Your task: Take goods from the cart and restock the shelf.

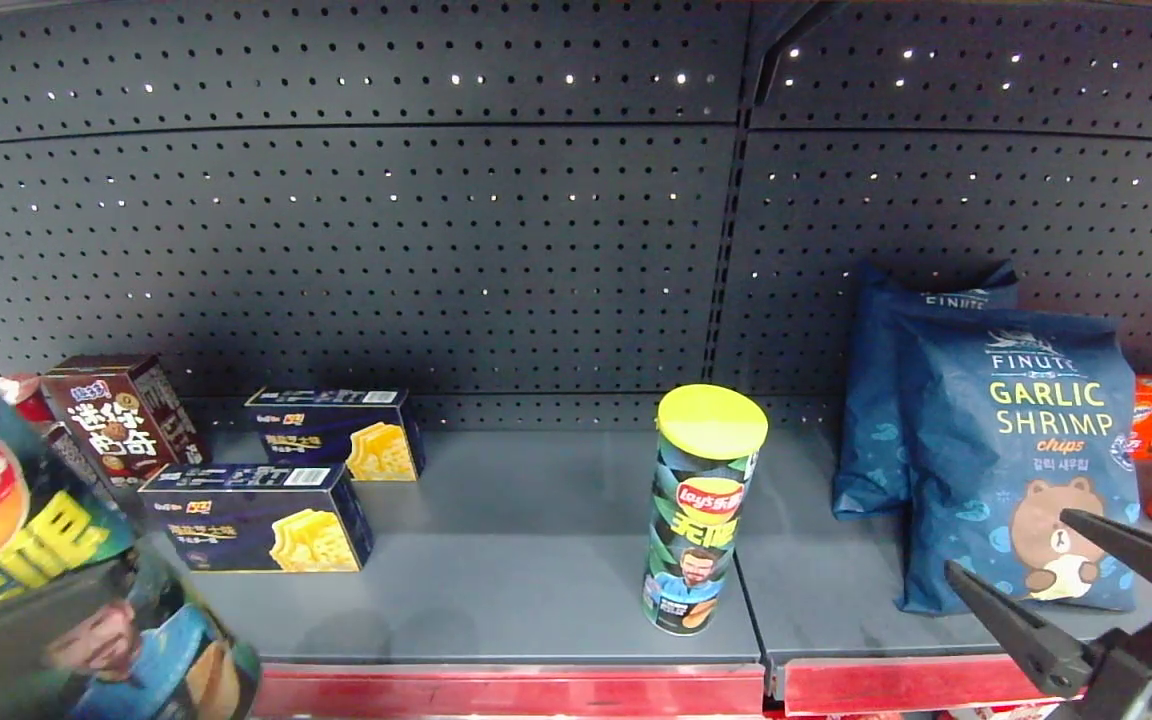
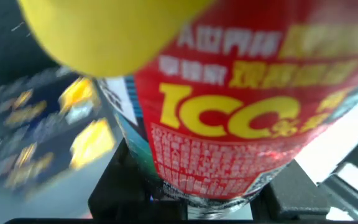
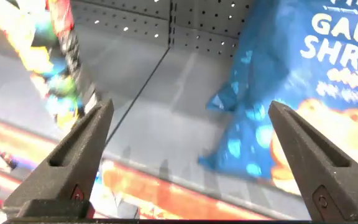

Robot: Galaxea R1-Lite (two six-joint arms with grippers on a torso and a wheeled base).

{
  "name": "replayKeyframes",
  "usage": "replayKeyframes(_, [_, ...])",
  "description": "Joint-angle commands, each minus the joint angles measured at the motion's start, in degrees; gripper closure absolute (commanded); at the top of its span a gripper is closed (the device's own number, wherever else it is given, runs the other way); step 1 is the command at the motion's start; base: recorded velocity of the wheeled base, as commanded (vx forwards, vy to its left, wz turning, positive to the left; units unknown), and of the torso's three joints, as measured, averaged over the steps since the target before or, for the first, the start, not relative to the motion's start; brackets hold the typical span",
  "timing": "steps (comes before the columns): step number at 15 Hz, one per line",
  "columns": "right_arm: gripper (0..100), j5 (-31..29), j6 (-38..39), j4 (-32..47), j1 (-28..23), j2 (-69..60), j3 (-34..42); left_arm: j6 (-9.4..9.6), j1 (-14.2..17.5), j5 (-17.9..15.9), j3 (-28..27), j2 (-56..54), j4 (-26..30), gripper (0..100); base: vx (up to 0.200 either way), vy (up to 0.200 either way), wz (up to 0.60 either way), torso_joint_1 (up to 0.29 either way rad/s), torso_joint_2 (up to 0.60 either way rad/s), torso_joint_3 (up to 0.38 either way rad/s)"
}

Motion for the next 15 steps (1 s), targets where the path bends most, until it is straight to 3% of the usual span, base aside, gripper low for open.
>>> replayKeyframes(1, [0,0.19,-0.08,1.29,0.81,-6.92,3.63,-0.11,-4.44,-0.7,-2.61,12.0,-5.67,100,0.0,0.0,0.0,0.0,0.0,0.0])
replayKeyframes(7, [0,0.27,0.01,1.73,-1.3,-8.77,7.84,-0.02,-6.03,-2.28,-6.82,23.95,-6.99,100,0.0,0.0,0.0,0.0,0.0,0.0])
replayKeyframes(11, [0,0.27,0.27,2.26,-2.88,-8.85,8.72,-0.02,-5.85,-4.74,-10.96,37.92,-20.35,100,0.0,0.0,0.0,0.0,0.0,0.0])
replayKeyframes(15, [0,0.19,0.36,2.26,-3.76,-8.94,8.72,0.06,-5.68,-9.57,-20.18,48.82,-21.93,100,0.0,0.0,0.0,0.0,0.0,0.0])
